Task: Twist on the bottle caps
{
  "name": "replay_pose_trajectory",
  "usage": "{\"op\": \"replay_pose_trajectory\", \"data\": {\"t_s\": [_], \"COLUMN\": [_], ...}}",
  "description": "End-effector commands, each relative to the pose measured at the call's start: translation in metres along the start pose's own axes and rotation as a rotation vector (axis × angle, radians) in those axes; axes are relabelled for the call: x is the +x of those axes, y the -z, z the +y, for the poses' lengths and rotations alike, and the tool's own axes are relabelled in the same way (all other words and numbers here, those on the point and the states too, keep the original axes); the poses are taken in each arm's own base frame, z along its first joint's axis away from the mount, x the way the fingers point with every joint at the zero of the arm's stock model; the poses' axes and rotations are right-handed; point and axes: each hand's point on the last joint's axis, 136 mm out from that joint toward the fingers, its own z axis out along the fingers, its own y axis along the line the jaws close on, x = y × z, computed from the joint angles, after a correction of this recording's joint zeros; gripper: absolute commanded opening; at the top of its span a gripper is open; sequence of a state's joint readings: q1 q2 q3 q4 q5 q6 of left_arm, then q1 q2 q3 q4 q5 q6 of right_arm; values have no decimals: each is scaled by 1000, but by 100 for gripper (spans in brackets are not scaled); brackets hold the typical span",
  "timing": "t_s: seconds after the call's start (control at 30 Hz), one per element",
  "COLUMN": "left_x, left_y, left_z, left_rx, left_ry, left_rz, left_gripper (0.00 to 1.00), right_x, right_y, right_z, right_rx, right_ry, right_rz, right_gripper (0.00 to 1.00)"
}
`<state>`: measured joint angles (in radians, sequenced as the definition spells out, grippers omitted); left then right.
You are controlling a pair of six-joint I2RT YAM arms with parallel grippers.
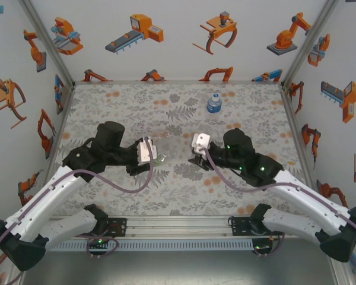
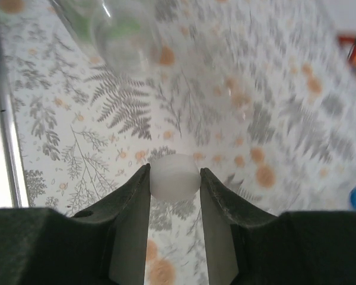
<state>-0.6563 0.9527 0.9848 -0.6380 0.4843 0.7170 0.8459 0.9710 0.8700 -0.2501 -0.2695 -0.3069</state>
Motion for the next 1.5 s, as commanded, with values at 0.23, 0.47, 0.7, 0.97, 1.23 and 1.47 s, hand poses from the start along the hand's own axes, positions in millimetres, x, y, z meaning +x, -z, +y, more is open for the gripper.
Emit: {"op": "replay_pose_trajectory", "data": {"t_s": [0.23,0.47,0.7,0.97,1.23,1.47], "left_x": [29,33,37,34,32,31], "left_y": [16,11,5,6,5,4], "left_z": [83,82,84,80,77,76], "left_rx": [-366,-330,-308,-297,-280,-272], "left_ry": [380,427,481,453,445,443], "left_rz": [29,33,59,43,32,29], "left_gripper": [0,0,0,0,0,0], "right_x": [142,201,216,224,218,219], "right_y": [-53,-72,-79,-85,-86,-86], "right_z": [-36,-27,-23,-22,-24,-22], "right_rx": [347,369,371,390,394,391], "right_ry": [-818,-1022,-1029,-1021,-1024,-1032], "right_rz": [419,686,760,818,795,799], "right_gripper": [0,4,15,34,45,43]}}
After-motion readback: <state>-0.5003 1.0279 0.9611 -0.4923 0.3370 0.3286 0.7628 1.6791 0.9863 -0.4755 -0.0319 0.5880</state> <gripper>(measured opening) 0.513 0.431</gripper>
